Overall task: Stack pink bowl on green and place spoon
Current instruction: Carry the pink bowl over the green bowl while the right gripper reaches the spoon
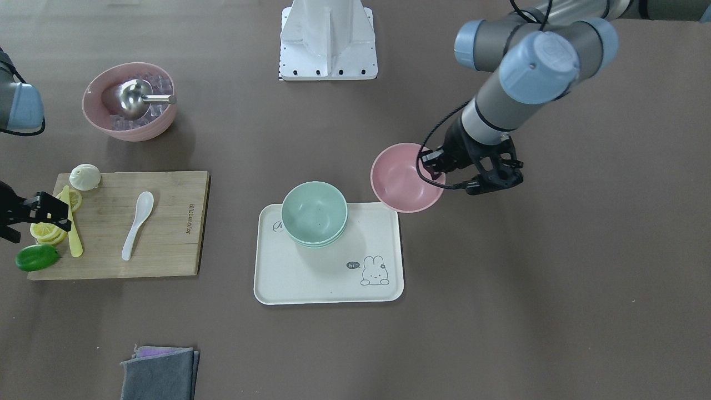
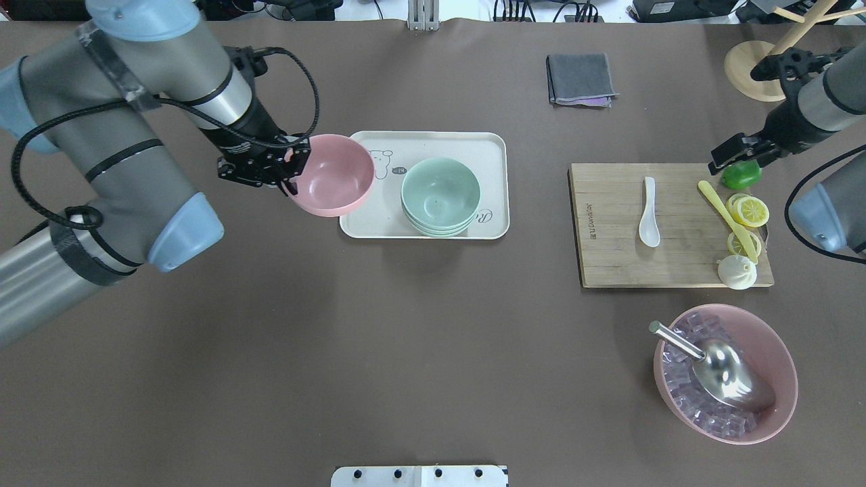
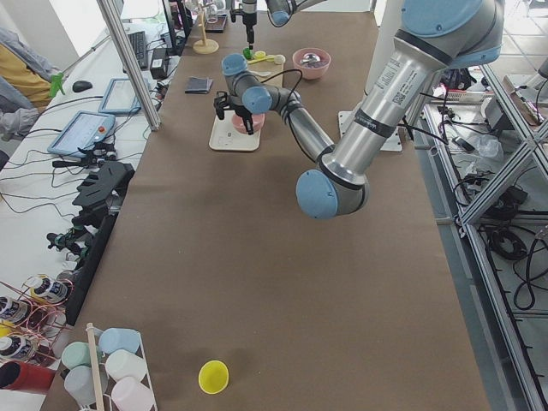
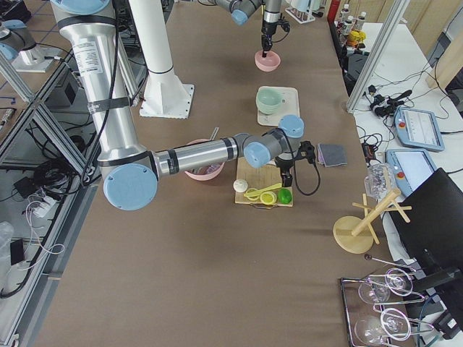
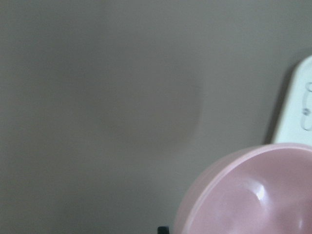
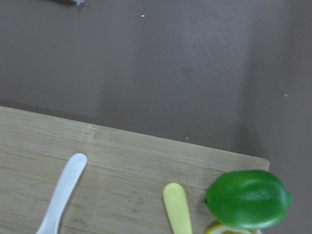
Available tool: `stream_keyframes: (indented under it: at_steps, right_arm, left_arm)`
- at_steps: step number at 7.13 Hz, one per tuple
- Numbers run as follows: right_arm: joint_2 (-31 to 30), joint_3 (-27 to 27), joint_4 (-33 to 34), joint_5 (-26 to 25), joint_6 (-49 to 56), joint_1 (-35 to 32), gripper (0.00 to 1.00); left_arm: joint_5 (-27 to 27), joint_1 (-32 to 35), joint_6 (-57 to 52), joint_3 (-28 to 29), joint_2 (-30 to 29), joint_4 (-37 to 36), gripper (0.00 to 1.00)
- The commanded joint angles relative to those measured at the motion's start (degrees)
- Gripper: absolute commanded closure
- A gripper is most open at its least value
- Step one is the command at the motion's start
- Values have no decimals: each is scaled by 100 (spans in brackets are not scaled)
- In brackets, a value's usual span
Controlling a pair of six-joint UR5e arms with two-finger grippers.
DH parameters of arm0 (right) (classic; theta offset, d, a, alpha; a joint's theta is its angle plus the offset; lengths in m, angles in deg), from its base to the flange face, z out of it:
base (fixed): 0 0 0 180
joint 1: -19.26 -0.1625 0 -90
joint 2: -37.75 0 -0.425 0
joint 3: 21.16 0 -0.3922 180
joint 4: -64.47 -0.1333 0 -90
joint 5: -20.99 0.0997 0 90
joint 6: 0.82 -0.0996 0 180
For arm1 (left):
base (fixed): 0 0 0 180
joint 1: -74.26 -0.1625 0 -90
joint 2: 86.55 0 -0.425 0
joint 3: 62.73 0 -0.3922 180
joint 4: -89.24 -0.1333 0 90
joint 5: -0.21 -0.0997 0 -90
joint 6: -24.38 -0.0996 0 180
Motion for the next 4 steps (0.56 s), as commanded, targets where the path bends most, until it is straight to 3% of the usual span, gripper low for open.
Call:
stream_keyframes:
  at_steps: [1,4]
  right_arm:
    - [114,38,-7,-202,-1173,524,8]
    - [386,-41,1,-596,-2290,1113,17]
  left_arm:
    - [-701,-455,330,426,-979,-203,100]
    - [-730,-518,523,1367,-1466,531,100]
